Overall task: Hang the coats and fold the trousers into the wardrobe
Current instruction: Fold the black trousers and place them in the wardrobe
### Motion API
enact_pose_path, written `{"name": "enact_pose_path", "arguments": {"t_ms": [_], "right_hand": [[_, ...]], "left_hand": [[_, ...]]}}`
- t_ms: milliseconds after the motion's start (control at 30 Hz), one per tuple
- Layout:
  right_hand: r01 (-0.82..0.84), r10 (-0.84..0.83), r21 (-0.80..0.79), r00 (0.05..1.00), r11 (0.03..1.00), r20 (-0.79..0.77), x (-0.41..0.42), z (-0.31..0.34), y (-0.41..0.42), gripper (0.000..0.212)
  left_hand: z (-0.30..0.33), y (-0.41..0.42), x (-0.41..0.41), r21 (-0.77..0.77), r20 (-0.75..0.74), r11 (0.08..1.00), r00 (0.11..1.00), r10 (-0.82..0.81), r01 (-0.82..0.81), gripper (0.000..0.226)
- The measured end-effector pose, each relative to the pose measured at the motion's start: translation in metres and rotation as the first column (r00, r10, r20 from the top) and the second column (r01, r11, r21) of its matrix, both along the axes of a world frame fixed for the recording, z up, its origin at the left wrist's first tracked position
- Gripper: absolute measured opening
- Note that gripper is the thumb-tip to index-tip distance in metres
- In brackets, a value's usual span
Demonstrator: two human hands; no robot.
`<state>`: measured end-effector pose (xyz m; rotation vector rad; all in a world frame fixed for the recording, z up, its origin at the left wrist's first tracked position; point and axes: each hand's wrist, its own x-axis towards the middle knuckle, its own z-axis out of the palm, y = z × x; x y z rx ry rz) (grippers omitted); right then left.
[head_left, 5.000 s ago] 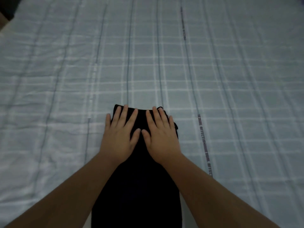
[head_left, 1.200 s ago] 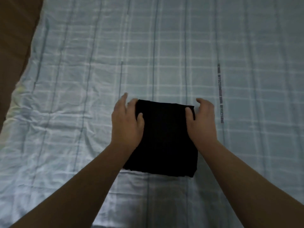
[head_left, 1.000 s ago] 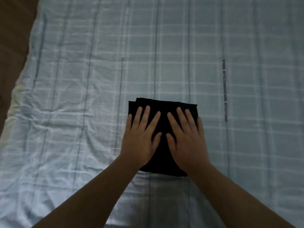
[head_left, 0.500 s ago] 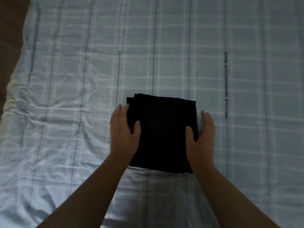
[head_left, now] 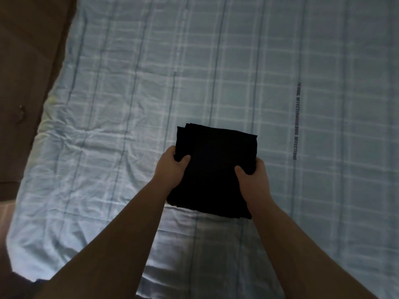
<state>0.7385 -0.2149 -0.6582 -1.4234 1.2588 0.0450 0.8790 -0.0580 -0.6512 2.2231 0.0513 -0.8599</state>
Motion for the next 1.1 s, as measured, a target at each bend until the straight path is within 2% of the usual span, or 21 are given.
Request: {"name": "enact_pose_path", "arguments": {"t_ms": [133, 200, 300, 467, 600, 733, 867, 1100], "right_hand": [[-0.049, 0.049, 0.003, 0.999, 0.999, 0.016, 0.000, 0.006, 0.001, 0.052], [-0.046, 0.044, 0.053, 0.998, 0.998, 0.037, -0.002, 0.004, -0.002, 0.052], [-0.049, 0.037, 0.132, 0.995, 0.990, 0.091, -0.002, 0.002, -0.005, 0.051], [-0.098, 0.087, 0.067, 0.985, 0.993, 0.148, -0.007, 0.008, 0.005, 0.045], [-0.190, 0.177, 0.039, 0.959, 0.981, 0.222, -0.007, 0.038, 0.038, 0.038], [-0.314, 0.289, 0.031, 0.906, 0.949, 0.309, -0.001, 0.088, 0.100, 0.042], [-0.478, 0.459, -0.046, 0.806, 0.877, 0.373, 0.007, 0.156, 0.189, 0.042], [-0.684, 0.653, -0.140, 0.585, 0.716, 0.480, 0.013, 0.269, 0.395, 0.043]], "left_hand": [[0.004, 0.013, -0.002, -0.114, -0.149, 0.987, 0.984, 0.098, -0.116, 0.022], [0.004, 0.018, 0.000, -0.134, -0.191, 0.981, 0.975, 0.110, -0.137, 0.030], [0.000, 0.020, 0.002, -0.162, -0.226, 0.977, 0.969, 0.100, -0.138, 0.038], [0.006, 0.043, -0.016, -0.311, -0.266, 0.912, 0.946, 0.188, -0.268, 0.033], [0.039, 0.097, -0.030, -0.406, -0.248, 0.850, 0.936, 0.251, -0.335, 0.027], [0.094, 0.180, -0.044, -0.440, -0.162, 0.831, 0.940, 0.301, -0.342, 0.027], [0.163, 0.281, -0.066, -0.446, -0.030, 0.811, 0.912, 0.410, -0.380, 0.024], [0.280, 0.491, -0.136, -0.518, 0.101, 0.663, 0.731, 0.675, -0.540, 0.021]]}}
